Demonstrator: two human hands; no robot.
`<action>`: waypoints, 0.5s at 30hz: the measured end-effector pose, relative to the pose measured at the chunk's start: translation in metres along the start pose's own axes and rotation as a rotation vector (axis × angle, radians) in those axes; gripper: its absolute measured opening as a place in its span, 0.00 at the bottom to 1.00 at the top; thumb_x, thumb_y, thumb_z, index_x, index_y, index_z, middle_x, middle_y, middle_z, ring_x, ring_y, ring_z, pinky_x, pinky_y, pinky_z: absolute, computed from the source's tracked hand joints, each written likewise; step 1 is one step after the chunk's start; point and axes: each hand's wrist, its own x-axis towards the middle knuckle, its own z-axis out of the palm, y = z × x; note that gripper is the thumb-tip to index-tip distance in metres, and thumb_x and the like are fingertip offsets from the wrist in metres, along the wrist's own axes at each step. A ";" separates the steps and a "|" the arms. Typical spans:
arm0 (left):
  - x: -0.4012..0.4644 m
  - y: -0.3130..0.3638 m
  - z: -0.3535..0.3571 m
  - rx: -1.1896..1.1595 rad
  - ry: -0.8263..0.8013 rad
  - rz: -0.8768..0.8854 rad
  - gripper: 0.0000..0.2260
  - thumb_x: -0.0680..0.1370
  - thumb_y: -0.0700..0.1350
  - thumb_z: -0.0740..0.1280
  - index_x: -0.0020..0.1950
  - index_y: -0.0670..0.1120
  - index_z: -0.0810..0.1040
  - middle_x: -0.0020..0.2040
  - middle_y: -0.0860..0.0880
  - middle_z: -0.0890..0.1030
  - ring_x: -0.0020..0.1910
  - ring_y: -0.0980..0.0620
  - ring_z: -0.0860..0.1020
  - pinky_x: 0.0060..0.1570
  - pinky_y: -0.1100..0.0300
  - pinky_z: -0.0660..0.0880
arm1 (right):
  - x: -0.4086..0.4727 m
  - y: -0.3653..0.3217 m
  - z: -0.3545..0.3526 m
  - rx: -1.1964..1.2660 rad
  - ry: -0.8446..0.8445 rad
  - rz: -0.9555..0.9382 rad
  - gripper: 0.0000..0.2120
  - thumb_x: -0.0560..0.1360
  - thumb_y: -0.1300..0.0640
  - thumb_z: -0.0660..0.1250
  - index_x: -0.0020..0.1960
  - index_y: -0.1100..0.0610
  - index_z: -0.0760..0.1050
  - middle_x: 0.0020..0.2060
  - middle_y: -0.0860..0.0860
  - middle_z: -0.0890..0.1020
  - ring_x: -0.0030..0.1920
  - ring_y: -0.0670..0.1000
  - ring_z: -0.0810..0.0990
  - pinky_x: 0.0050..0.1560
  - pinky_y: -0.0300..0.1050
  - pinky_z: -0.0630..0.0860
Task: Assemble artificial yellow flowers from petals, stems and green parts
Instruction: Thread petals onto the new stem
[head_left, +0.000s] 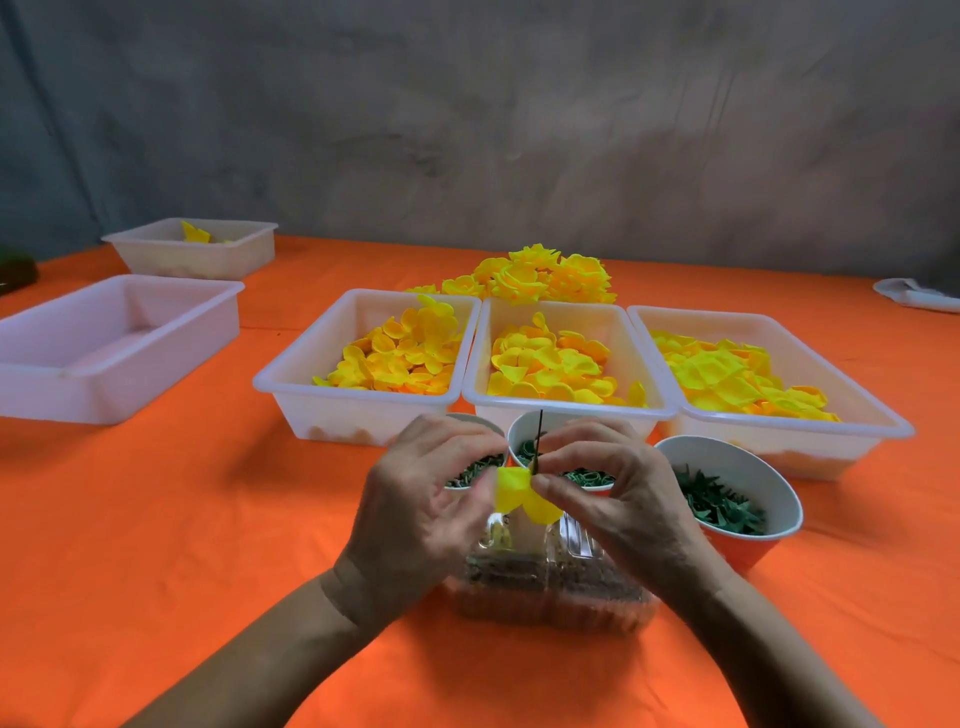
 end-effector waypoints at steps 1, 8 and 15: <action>0.003 0.004 0.003 -0.058 -0.016 -0.049 0.09 0.72 0.44 0.69 0.47 0.41 0.83 0.46 0.48 0.83 0.48 0.52 0.79 0.51 0.57 0.75 | 0.000 0.000 0.000 0.000 -0.007 0.004 0.06 0.66 0.56 0.76 0.39 0.46 0.82 0.43 0.43 0.83 0.54 0.47 0.77 0.54 0.48 0.74; 0.018 0.001 0.018 -0.452 -0.112 -0.508 0.05 0.65 0.44 0.77 0.38 0.45 0.85 0.38 0.48 0.83 0.39 0.51 0.81 0.42 0.51 0.78 | 0.005 0.006 -0.005 0.121 -0.083 0.133 0.02 0.66 0.56 0.76 0.38 0.52 0.85 0.45 0.46 0.84 0.51 0.46 0.80 0.55 0.49 0.76; 0.019 -0.014 0.022 -0.516 -0.192 -0.514 0.05 0.63 0.49 0.77 0.33 0.51 0.83 0.34 0.49 0.80 0.35 0.53 0.78 0.37 0.57 0.74 | 0.007 0.010 -0.019 0.339 -0.143 0.275 0.03 0.64 0.59 0.77 0.37 0.55 0.84 0.45 0.49 0.85 0.47 0.46 0.83 0.46 0.37 0.78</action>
